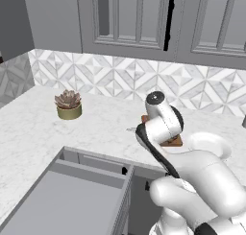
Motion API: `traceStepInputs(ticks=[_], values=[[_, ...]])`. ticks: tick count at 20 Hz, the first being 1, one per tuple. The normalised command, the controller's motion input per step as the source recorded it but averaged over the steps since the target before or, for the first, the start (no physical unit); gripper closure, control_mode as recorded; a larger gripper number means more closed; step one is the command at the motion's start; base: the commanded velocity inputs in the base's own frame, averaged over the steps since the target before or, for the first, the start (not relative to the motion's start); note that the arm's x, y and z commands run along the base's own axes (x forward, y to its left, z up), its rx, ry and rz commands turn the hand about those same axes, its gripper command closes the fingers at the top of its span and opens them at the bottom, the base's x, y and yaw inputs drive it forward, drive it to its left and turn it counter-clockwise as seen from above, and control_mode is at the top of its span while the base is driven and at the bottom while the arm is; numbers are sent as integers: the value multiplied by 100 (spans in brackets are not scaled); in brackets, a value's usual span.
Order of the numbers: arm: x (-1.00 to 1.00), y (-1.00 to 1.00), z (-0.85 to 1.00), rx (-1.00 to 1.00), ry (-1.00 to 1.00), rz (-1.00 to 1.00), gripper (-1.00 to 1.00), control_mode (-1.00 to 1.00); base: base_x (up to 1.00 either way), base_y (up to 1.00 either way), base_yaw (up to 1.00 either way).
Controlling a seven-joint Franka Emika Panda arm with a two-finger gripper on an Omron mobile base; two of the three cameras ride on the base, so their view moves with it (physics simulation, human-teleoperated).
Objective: Pick up the knife from the drawer and place it on the cutting board. Then place the meat from the plate to the cutting board.
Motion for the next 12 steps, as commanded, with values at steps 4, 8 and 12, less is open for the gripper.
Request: traceStepInputs(ticks=[4,8,12], values=[[-60,-25,100,14,-8,0,-100,-100,0,0,0],[-82,-33,94,31,-4,2,-100,-100,0,0,0],[-74,-26,90,40,0,0,-100,-100,0,0,0]])
